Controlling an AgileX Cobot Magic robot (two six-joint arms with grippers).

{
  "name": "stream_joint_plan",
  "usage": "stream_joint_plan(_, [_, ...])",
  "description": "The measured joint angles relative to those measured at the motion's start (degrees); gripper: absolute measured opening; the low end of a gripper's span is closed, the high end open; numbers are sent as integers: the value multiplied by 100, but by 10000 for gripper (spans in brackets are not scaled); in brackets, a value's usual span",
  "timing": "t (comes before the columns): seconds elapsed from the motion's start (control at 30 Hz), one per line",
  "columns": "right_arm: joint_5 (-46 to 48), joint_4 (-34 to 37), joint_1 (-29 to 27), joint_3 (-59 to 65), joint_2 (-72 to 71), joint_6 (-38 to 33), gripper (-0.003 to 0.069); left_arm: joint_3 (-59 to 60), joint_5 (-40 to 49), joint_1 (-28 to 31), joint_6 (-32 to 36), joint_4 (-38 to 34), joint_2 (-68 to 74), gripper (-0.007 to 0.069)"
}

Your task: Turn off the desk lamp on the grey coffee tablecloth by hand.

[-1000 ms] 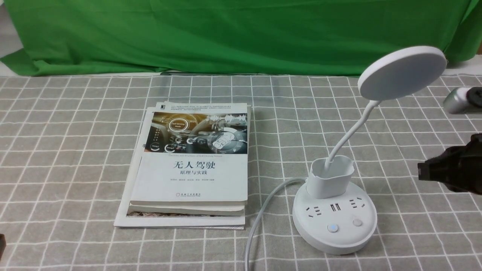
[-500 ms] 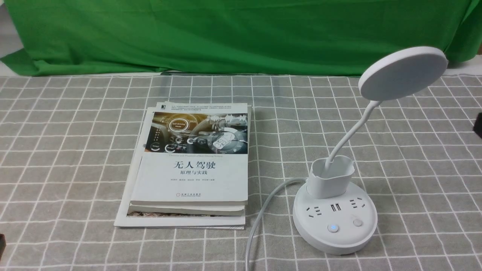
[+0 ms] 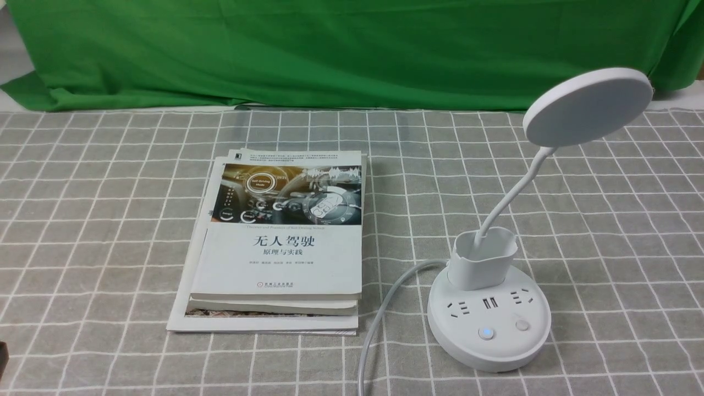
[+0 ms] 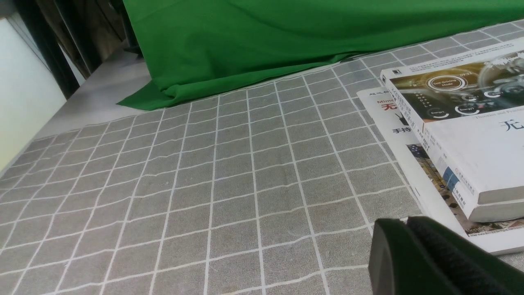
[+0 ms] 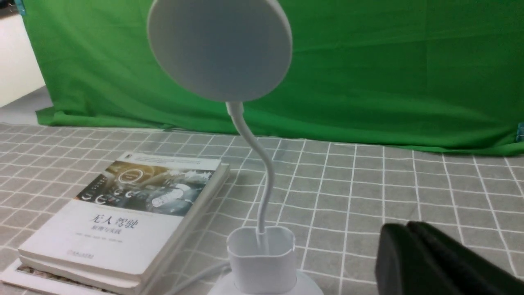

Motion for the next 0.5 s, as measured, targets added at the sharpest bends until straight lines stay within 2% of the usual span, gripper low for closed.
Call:
stream_joint_plan(0.1, [14, -20, 0, 0, -5, -63, 36, 0, 0, 0, 0, 0, 0, 19])
stream_joint_plan(0.3, [14, -121, -17, 25, -22, -857, 38, 0, 0, 0, 0, 4, 0, 19])
stream_joint_plan(0.43, [-37, -133, -916, 639, -317, -1169, 38, 0, 0, 0, 0, 4, 0, 19])
stream_joint_plan(0.47, [-37, -133, -974, 681, -349, -1169, 38, 0, 0, 0, 0, 4, 0, 19])
stream_joint_plan(0.5, [-30, -133, -1435, 1039, -487, -1119, 38, 0, 0, 0, 0, 4, 0, 19])
